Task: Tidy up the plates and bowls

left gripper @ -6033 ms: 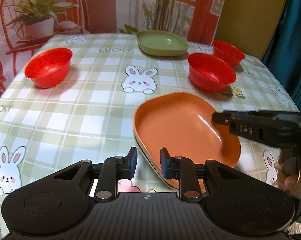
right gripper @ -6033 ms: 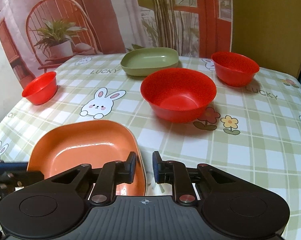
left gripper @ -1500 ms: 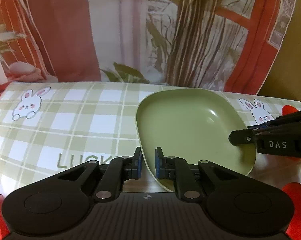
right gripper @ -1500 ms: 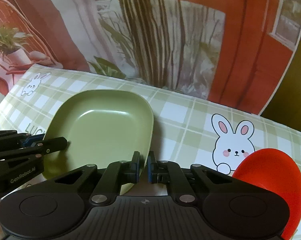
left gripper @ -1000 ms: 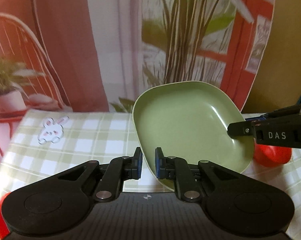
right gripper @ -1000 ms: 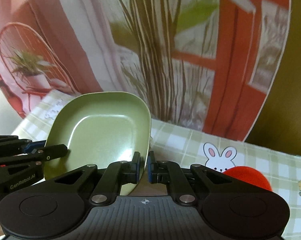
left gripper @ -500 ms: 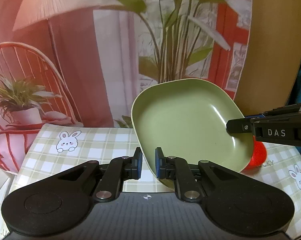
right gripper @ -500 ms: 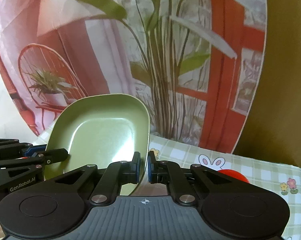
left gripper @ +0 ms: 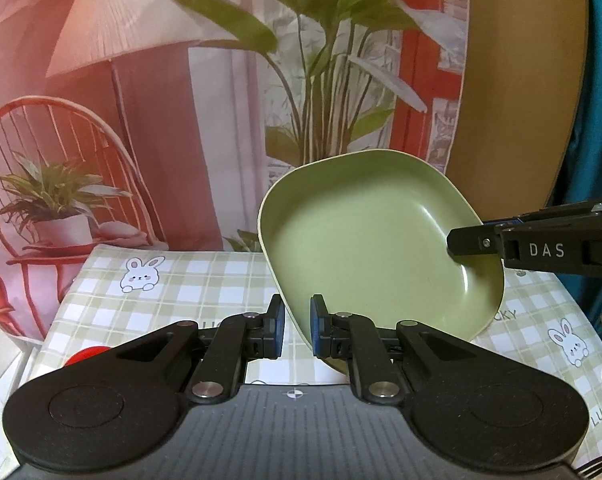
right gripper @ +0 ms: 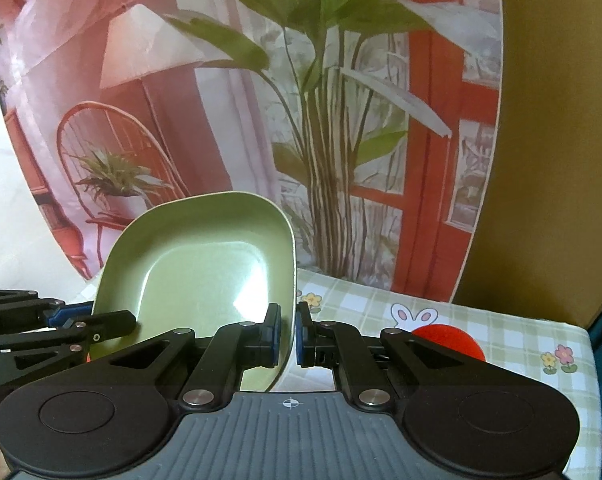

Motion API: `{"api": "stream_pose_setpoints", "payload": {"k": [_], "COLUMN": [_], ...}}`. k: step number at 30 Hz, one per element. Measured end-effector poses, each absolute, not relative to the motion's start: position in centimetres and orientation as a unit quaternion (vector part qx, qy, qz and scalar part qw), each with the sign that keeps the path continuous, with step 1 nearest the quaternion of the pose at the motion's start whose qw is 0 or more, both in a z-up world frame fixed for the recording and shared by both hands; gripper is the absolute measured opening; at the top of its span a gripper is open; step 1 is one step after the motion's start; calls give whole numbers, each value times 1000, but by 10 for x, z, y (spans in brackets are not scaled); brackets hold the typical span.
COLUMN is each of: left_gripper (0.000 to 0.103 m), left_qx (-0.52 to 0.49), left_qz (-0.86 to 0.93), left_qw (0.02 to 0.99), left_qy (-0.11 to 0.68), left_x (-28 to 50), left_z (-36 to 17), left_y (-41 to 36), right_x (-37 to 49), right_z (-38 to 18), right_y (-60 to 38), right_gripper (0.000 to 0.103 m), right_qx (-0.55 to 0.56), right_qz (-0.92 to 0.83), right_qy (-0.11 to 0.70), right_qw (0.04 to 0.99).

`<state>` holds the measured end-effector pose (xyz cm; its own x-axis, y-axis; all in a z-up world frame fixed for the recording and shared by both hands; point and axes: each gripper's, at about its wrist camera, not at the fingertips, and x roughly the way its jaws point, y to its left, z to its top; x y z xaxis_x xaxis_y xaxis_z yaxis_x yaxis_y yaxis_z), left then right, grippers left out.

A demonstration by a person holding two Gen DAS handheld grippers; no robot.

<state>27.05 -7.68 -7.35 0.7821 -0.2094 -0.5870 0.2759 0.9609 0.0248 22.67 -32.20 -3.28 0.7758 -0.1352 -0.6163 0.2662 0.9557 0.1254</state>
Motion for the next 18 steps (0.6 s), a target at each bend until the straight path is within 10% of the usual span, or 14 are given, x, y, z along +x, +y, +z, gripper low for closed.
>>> {"api": "stream_pose_setpoints", "payload": {"k": [18], "left_gripper": [16], "left_qx": [50], "left_qz": [-143], "left_qw": [943], "left_qy": [298], "left_x": [197], "left_z": [-73], "left_y": [-71], "right_x": [167], "right_z": [-26], "right_y": [-287], "right_gripper": [7], "right_qx": [90], "right_qz": [-105], "right_qy": [317], "right_qw": [938]}}
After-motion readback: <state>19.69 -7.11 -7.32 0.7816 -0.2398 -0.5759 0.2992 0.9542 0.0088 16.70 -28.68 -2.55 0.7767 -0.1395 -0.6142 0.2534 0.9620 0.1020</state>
